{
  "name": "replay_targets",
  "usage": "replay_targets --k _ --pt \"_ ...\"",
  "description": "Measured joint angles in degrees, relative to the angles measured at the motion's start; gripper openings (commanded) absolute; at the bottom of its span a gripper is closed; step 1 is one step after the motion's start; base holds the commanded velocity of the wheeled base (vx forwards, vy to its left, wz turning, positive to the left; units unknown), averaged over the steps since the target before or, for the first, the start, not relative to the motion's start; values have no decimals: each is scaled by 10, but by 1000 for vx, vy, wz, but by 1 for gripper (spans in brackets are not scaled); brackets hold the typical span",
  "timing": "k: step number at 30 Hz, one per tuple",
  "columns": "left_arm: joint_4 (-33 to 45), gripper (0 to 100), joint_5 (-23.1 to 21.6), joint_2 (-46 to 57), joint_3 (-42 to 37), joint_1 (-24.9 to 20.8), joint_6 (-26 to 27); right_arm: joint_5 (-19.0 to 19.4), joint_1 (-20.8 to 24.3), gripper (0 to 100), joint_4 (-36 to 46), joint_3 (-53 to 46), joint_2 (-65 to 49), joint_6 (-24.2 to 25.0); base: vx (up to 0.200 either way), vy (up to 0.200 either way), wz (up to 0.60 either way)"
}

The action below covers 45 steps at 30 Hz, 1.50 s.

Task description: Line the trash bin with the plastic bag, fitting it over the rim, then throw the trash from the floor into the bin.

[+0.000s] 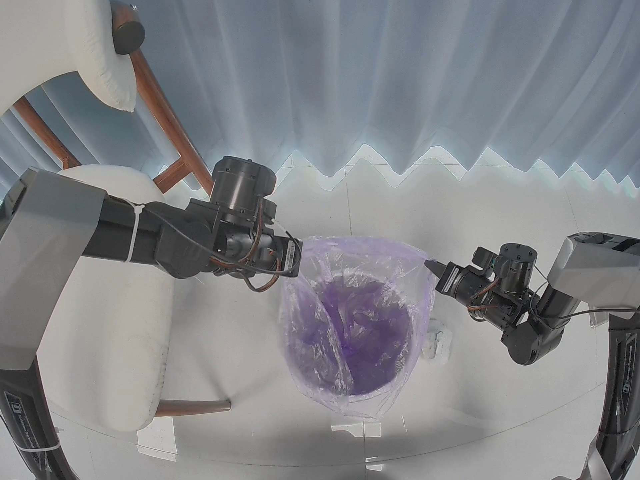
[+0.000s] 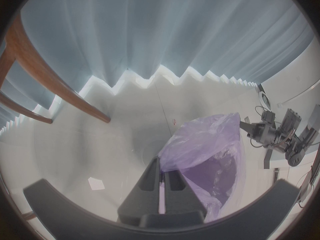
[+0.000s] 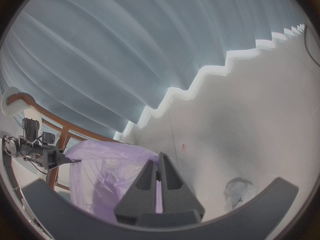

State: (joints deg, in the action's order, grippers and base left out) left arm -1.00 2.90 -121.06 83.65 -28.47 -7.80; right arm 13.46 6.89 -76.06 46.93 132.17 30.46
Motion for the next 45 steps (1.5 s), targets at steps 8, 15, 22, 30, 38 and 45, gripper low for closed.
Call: replay_targets --k 8,15,22,30,38,45 --pt "1 0 11 11 -58 3 -2 2 0 0 -37 -34 20 -16 0 0 0" --pt "-2 0 34 2 -60 5 -6 3 0 0 -68 -31 55 -27 0 0 0" --pt "-5 0 48 -19 -23 5 -13 2 0 0 -61 12 67 -22 0 0 0" --pt "-2 0 61 -44 1 5 -13 4 0 0 -21 45 71 -19 0 0 0" --pt "-2 0 85 -63 1 7 -15 8 1 0 -19 50 87 -23 0 0 0" --pt "-5 0 85 -73 1 12 -13 15 0 0 -22 48 98 -23 0 0 0"
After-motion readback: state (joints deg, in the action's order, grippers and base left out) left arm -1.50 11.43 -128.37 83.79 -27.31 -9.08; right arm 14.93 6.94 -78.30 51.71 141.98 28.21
